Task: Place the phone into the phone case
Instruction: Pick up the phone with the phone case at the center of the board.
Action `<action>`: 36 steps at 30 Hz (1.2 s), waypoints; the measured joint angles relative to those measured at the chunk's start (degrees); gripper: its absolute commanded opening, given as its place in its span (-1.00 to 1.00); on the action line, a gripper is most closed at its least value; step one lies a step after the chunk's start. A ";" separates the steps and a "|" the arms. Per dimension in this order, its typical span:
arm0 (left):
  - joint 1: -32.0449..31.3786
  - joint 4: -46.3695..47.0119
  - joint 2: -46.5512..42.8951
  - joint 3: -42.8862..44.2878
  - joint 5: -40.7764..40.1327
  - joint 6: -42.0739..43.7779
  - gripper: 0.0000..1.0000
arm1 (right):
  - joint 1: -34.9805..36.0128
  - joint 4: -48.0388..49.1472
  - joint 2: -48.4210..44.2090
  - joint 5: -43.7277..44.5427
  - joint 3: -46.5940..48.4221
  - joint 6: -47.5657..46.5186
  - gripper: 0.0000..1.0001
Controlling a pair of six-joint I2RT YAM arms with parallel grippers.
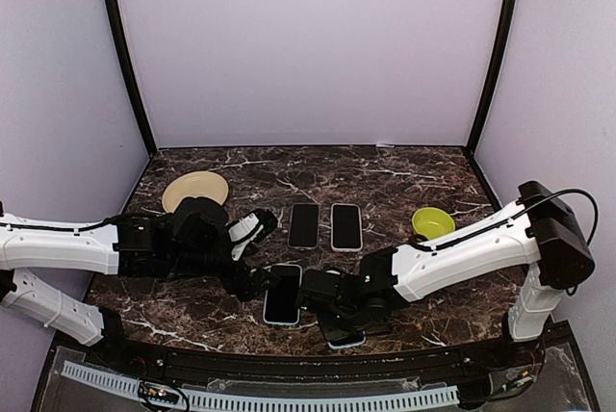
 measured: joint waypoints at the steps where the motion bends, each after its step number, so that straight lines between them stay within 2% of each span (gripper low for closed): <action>1: 0.00 0.00 0.11 0.00 0.00 0.02 0.81 | 0.00 0.20 -0.20 -0.17 -0.04 0.00 -0.80; 2: 0.00 0.00 0.20 0.00 0.00 0.02 0.81 | -0.07 0.17 -0.55 -0.24 0.26 -0.07 -0.70; 3: 0.00 -0.02 0.24 0.00 0.00 0.04 0.81 | -0.20 -0.28 -0.63 -0.31 0.98 -0.37 -0.51; 4: 0.00 -0.02 0.24 0.00 0.00 0.04 0.81 | -0.28 -0.90 -0.44 -0.42 1.64 -0.39 -0.22; 6: 0.00 -0.02 0.24 0.00 0.00 0.07 0.81 | -0.52 -3.80 0.55 -0.22 4.24 -1.49 0.61; 7: 0.00 -0.02 0.24 0.00 0.00 0.09 0.81 | -0.57 -5.77 1.11 0.33 5.84 -1.86 0.92; 8: 0.00 -0.02 0.24 0.00 0.00 0.11 0.81 | -0.70 -7.87 1.42 0.94 7.58 -2.12 0.96; 14: 0.00 -0.02 0.24 0.00 -0.22 0.20 0.81 | -0.92 -13.88 1.55 5.77 16.20 -2.67 0.97; 21: 0.00 -0.04 0.24 0.00 -0.28 0.22 0.81 | -1.46 -14.95 4.55 6.14 13.27 -2.01 0.97; 27: 0.00 -0.04 0.37 0.00 -0.37 0.28 0.81 | -2.10 -11.63 4.90 3.69 8.44 -1.07 0.97; 29: 0.00 -0.07 0.57 0.00 -0.37 0.39 0.81 | -2.16 -10.23 4.87 2.93 7.19 -0.76 0.89; 33: 0.00 -0.07 0.70 0.00 -0.37 0.44 0.81 | -2.38 -6.05 4.00 1.07 5.20 -0.07 0.58; 36: 0.00 -0.07 0.70 0.00 -0.37 0.46 0.81 | -2.58 -3.80 3.45 0.24 4.04 0.09 0.41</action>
